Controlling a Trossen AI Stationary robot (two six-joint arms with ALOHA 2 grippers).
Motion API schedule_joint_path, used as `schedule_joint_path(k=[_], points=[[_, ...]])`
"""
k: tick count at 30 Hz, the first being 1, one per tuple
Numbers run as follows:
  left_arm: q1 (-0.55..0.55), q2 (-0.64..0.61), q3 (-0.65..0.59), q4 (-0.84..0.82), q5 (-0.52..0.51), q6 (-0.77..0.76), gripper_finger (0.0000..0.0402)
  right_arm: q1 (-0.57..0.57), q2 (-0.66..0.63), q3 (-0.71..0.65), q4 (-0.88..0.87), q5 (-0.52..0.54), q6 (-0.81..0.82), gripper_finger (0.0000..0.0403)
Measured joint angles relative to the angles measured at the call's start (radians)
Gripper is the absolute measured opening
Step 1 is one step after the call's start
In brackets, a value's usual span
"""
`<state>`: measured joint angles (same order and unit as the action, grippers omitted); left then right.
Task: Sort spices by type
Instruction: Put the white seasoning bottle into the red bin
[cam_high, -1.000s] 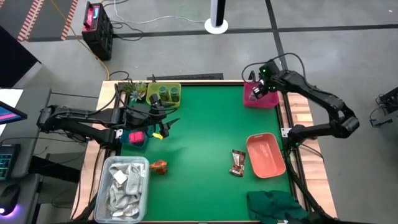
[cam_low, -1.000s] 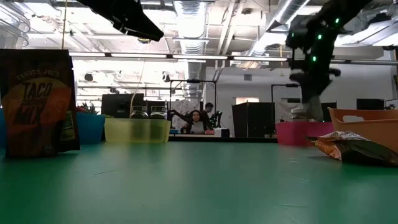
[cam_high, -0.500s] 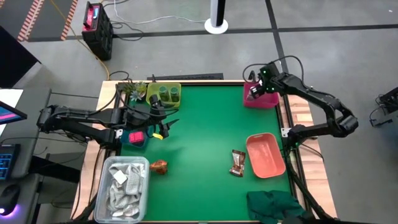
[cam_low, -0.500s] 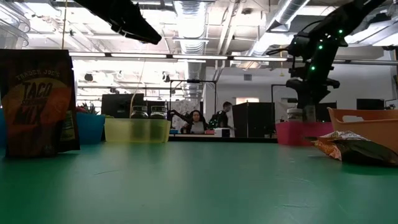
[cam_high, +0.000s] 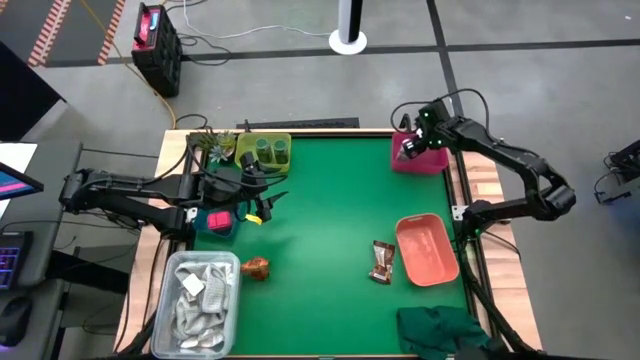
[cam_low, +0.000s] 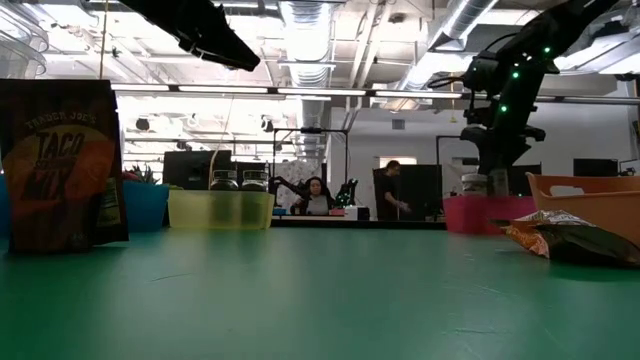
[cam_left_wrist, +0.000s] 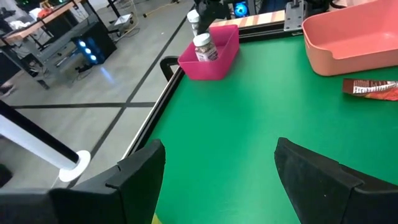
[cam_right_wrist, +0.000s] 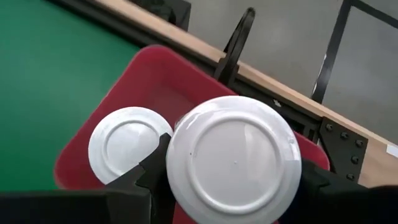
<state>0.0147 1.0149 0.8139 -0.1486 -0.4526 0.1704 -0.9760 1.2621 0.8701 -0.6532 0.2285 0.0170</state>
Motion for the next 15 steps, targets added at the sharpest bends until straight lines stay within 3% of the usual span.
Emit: schedule_joint_path(k=[8,15], points=[[0.0,0.0,0.0,-0.003,0.0,-0.004,0.029,0.0,0.004,0.038,-0.167,-0.005,-0.126,0.0222],[0.0,0.0,0.0,0.001,0.0,0.0,0.029,0.014,0.005,0.046,-0.145,0.003,-0.116,0.0222]])
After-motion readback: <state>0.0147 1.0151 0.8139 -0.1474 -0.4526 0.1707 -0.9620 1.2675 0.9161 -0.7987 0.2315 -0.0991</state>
